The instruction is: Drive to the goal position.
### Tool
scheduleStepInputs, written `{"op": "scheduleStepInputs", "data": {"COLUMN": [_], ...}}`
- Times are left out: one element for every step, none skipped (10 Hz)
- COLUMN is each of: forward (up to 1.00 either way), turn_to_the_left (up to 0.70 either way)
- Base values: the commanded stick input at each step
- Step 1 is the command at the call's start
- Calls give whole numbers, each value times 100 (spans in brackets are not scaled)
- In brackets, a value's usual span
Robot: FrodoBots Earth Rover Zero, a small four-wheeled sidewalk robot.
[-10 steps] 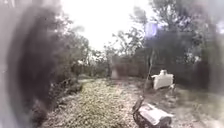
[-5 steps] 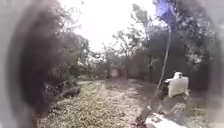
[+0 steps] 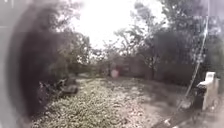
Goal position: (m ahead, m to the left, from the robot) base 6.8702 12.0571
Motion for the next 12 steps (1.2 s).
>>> {"op": "scheduleStepInputs", "data": {"forward": [50, 50, 50, 50, 50, 50, 50, 50, 51, 64, 70, 70], "turn_to_the_left": [0, 0, 0, 0, 0, 0, 0, 0, 0, 0, 0, 0]}}
